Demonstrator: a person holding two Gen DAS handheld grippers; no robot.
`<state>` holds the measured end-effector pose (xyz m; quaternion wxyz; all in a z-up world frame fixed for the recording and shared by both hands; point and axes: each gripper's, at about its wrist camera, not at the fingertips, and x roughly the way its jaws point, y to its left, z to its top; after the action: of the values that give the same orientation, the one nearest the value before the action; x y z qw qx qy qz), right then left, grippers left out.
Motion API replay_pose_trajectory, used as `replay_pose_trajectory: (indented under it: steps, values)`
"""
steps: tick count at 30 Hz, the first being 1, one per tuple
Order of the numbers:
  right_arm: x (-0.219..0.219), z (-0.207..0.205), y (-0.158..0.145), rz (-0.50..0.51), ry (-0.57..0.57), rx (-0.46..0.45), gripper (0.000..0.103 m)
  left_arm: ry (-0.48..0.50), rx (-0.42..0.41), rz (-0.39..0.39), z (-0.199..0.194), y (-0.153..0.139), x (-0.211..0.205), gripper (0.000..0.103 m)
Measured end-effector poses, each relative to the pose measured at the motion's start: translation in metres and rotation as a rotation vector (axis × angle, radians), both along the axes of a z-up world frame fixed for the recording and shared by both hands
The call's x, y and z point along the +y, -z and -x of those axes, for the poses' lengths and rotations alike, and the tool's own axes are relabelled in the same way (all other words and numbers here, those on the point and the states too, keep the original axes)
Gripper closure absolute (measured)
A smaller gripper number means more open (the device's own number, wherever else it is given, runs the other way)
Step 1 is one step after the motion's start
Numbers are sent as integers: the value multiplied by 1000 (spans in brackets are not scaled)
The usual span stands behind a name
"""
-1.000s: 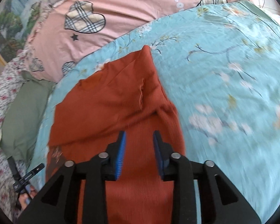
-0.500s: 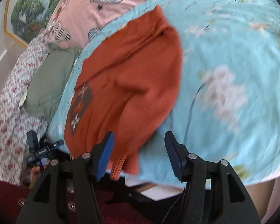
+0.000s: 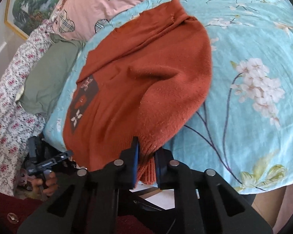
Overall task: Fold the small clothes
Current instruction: 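Grasp the ribbed sweater hem with both grippers, then lift the hem with both grippers and fold it over toward the collar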
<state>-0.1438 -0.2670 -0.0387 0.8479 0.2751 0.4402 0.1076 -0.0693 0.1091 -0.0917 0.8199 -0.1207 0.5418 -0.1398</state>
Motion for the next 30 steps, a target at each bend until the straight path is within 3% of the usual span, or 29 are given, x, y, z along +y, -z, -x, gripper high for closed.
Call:
replay_pose_trajectory:
  steps: [1, 3, 4, 5, 7, 11, 14, 17, 22, 30]
  values:
    - [-5, 3, 0, -15, 4, -7, 89, -1, -1, -10, 0, 0, 2, 49]
    - [-17, 8, 2, -51, 8, -24, 90, -3, -4, -25, 1, -1, 6, 73]
    - [-22, 10, 3, -77, 1, -29, 91, 1, -4, -15, 1, -2, 8, 83]
    - [-25, 10, 6, -99, -8, -29, 91, 20, 7, 44, 1, -3, 10, 97]
    - [-29, 11, 10, -109, -10, -21, 92, 21, 18, 91, -1, -5, 11, 98]
    - [-35, 10, 15, -137, 11, -16, 92, 25, 35, 71, -6, 0, 5, 97]
    - [-40, 11, 17, -163, 36, -19, 90, 16, 73, 102, -11, 5, 6, 89]
    - [-39, 9, 20, -163, 42, -15, 89, 18, 75, 103, -12, 6, 5, 89]
    - [-30, 5, 17, -142, 3, -32, 91, 82, -22, 13, -3, -9, -11, 99]
    - [-59, 42, 2, -171, 29, -115, 96, 53, -180, 53, 22, -70, 24, 99]
